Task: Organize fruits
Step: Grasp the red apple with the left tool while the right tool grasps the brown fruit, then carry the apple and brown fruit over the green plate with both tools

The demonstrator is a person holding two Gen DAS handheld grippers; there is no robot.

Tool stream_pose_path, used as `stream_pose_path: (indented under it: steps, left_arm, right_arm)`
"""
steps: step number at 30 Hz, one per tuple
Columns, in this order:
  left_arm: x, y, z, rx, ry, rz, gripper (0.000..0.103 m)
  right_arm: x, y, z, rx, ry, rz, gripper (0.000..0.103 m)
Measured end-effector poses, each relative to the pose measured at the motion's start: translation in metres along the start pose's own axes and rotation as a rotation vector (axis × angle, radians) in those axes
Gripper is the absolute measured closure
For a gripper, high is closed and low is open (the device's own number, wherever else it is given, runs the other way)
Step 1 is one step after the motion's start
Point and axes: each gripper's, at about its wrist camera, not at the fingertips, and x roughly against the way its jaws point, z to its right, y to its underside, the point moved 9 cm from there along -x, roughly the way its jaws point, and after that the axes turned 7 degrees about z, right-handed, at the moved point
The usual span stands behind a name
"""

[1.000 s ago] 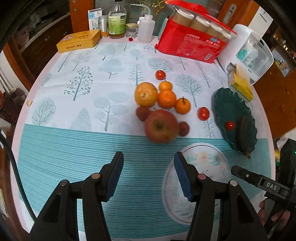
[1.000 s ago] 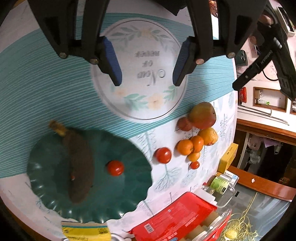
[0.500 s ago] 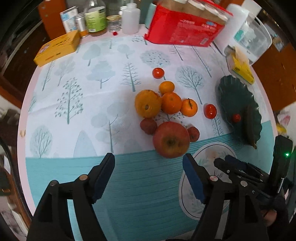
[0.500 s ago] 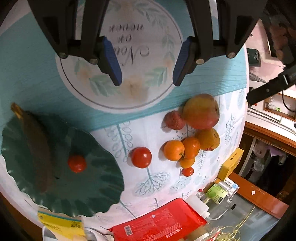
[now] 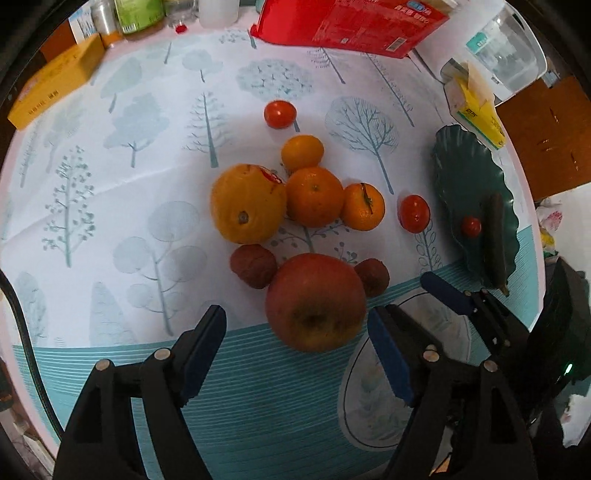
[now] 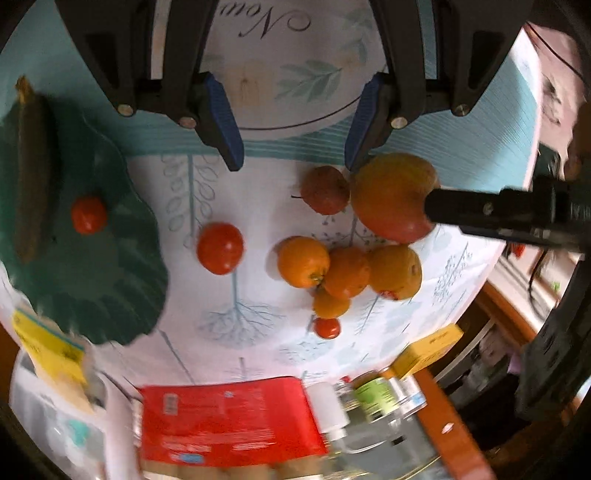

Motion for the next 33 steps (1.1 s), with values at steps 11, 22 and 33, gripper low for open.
stream_pose_path:
  steps: [11,22,33]
  left_arm:
    - [-0.031,-0.002,-0.001,0.068,0.104,-0.037,0.025]
    - [-0.047,-0.001,-0.002,0.128,0.181,-0.038,0.032]
    - [-0.043,0.003,0.001,0.106,0.187,0.026,0.037]
  right_arm:
    - [-0.015,-0.005,-0.016,0.115,-0.053,0.071,0.059]
    - [-0.023,-0.006,-0.023,0.168,-0.057,0.099,0.072]
    - [-0.024,-0.007,-0.024,0.188,-0.039,0.105,0.075]
